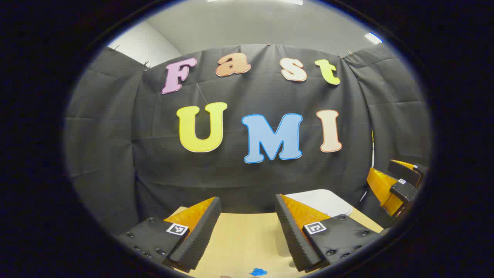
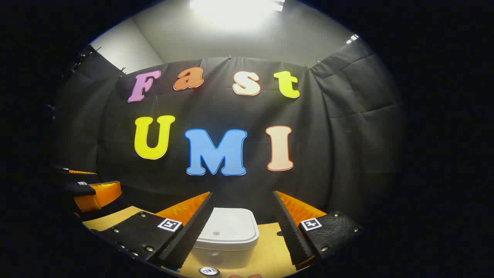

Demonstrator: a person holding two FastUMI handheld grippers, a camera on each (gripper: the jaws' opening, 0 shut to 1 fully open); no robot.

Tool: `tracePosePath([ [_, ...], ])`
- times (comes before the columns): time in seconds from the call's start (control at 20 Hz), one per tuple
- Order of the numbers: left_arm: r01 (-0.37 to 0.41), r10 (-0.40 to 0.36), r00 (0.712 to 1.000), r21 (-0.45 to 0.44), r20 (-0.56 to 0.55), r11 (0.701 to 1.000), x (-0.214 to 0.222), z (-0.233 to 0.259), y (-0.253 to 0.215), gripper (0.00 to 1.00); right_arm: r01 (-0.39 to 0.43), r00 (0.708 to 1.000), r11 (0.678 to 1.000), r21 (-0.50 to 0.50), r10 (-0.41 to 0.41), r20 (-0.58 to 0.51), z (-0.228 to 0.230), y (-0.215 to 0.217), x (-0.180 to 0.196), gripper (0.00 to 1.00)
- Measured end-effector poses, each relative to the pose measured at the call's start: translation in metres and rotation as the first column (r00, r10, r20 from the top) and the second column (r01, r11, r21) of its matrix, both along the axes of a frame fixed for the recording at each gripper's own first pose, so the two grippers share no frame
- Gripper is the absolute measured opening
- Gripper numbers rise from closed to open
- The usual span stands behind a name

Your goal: Press the lid of the desktop garbage bin to open it, pick up the crumpled paper on the desktop and throw it into the bin, then pick up the pop can on the desktop and drop it into the bin, and finally close the garbage bin lid.

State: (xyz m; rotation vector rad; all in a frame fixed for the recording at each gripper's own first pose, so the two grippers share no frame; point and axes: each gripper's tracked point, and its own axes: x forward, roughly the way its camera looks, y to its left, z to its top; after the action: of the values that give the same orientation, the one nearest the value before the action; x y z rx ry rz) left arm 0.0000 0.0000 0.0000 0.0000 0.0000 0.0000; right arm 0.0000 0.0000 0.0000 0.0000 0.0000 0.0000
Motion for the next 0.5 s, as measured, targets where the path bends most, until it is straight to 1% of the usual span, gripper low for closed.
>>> tracePosePath([
  [0.05,-0.006,0.006,1.000,0.000,0.001,1.000,-0.003,0.000,0.002,0.96,0.000,1.000,1.000,0.006,0.000,-0.008,-0.002,-0.001,0.000,0.96],
  [0.1,-0.013,0.013,1.000,0.000,0.001,1.000,-0.005,-0.001,0.002,0.97,-0.002,1.000,1.000,0.010,0.002,-0.016,-0.005,-0.001,0.001,1.00],
  [0.15,-0.016,0.016,1.000,-0.002,0.000,1.000,-0.005,0.000,-0.001,0.97,-0.005,1.000,1.000,0.013,0.005,-0.019,-0.005,-0.001,0.001,0.96],
  [0.5,-0.033,0.033,0.999,-0.004,0.005,0.999,-0.011,0.001,-0.013,0.97,-0.044,0.999,0.998,0.038,0.045,-0.013,-0.003,0.005,0.004,0.96],
])
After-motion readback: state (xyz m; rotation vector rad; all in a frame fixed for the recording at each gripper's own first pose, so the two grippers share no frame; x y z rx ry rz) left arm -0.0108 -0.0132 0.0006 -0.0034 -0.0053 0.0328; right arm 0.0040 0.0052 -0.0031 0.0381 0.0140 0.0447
